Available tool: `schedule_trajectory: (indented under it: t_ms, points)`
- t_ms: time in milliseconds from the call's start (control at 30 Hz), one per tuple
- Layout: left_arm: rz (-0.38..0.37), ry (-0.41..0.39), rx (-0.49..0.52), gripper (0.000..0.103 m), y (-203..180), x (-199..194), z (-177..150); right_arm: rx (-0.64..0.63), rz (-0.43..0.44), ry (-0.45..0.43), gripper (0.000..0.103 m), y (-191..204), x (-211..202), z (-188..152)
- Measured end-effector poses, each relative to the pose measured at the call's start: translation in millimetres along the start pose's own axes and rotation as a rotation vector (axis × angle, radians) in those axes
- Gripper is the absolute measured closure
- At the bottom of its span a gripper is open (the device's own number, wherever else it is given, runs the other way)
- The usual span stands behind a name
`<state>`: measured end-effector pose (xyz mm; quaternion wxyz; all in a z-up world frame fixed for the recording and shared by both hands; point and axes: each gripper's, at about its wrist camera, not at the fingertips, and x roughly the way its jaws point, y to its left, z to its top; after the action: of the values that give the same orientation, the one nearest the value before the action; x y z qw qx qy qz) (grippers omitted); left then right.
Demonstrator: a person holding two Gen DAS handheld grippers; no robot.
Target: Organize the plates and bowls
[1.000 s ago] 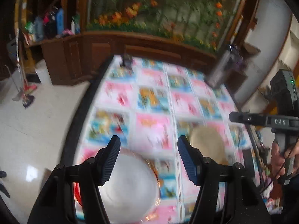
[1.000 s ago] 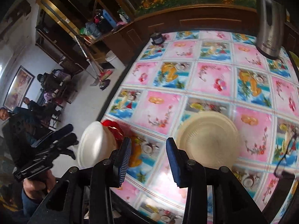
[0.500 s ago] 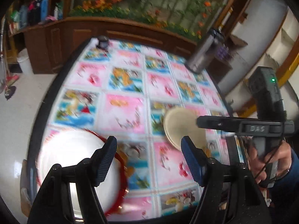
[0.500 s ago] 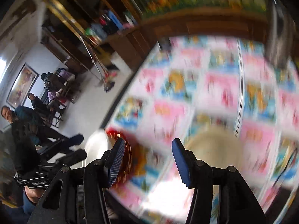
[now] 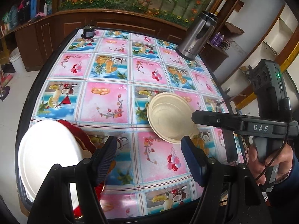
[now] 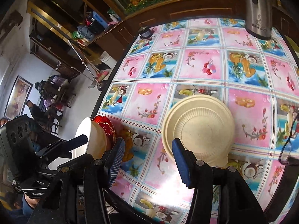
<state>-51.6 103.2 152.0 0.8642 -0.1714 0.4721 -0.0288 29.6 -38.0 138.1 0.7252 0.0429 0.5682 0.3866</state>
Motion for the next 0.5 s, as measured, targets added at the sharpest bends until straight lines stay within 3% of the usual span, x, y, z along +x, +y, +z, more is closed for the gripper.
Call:
schedule_trajectory:
  t_ms: [267, 500]
  points:
    - [0.002, 0.001, 0.004, 0.033, -4.5, 2.4, 3.1, 0.024, -0.007, -0.006, 0.046, -8.5, -7.0, -6.0]
    - [-0.028, 0.005, -0.097, 0.033, 21.2, 4.8, 9.2, 0.104, 0.041, -0.018, 0.046, -18.3, -9.5, 3.6]
